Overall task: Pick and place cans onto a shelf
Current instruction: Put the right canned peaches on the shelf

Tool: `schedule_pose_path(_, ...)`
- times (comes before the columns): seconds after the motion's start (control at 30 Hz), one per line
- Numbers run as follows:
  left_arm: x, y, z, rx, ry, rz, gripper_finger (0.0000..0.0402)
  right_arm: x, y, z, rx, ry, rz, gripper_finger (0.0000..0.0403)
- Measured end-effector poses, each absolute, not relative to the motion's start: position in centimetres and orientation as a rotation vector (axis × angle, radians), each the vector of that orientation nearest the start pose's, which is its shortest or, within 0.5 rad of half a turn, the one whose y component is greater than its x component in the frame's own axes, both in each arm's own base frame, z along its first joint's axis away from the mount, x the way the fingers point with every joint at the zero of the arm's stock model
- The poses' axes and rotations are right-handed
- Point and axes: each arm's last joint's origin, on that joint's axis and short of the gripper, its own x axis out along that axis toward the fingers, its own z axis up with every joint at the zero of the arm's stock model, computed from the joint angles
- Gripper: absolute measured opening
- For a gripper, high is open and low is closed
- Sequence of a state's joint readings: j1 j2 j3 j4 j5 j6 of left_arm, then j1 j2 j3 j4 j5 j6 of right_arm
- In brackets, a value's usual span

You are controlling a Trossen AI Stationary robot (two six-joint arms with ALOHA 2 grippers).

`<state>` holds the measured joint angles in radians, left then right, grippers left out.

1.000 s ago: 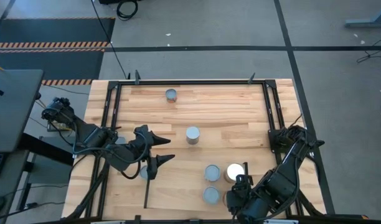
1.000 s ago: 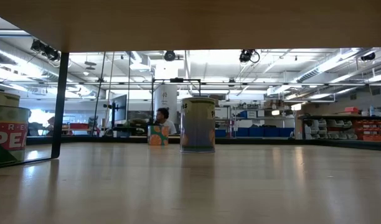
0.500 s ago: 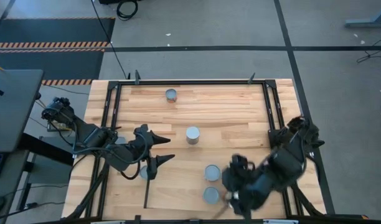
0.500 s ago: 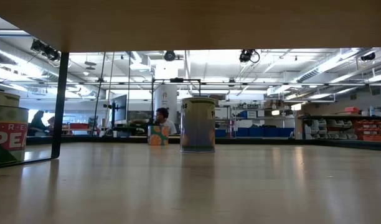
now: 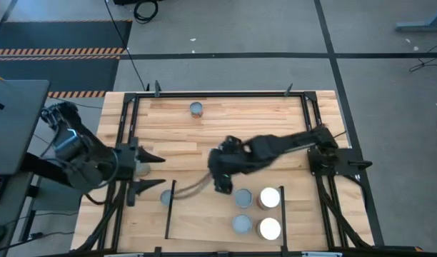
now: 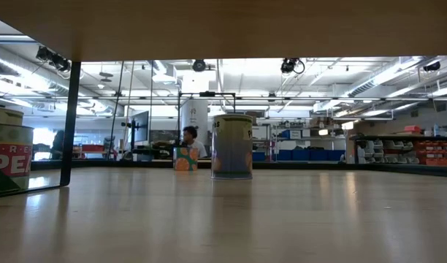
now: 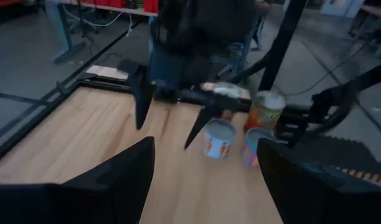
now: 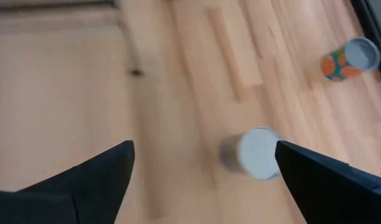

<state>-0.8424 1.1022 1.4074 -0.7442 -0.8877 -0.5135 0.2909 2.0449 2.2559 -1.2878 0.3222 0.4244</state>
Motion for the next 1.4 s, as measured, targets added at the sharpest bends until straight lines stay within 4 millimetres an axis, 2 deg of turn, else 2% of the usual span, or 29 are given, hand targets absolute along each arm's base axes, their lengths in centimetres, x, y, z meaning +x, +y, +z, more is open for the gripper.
schedule_pose_path(0.2, 13.3, -11.8, 42.6, -0.171, 0.335, 0.156, 0.0286, 42.6, 7.0, 31.7, -0.046, 1.151, -0.256, 0.0399)
schedule_pose_path(0.5, 13.3, -11.4, 41.4, -0.140, 0.420, 0.220, 0.0286, 45.1, 2.1, 26.2, -0.067, 1.339, -0.146, 0.0400)
schedule_pose_path(0.6, 13.4, -11.0, 41.2, -0.100, 0.443, 0.241, 0.0286, 45.6, 0.5, 24.9, -0.078, 1.376, -0.144, 0.0400)
schedule_pose_path(0.77, 13.7, -10.0, 40.9, -0.073, 0.470, 0.302, 0.0286, 45.5, -1.4, 24.8, -0.051, 1.393, -0.147, 0.0400)
schedule_pose_path(1.0, 14.8, -8.6, 40.9, -0.050, 0.469, 0.390, 0.0286, 45.2, -2.9, 23.7, 0.052, 1.455, -0.054, 0.0400)
schedule_pose_path(1.23, 16.1, -6.9, 41.4, 0.052, 0.461, 0.458, 0.0286, 44.2, -3.1, 21.3, 0.095, 1.567, -0.027, 0.0400)
schedule_pose_path(1.4, 17.2, -5.6, 41.9, 0.120, 0.449, 0.484, 0.0286, 44.3, -2.9, 20.4, 0.133, 1.559, -0.061, 0.0387)
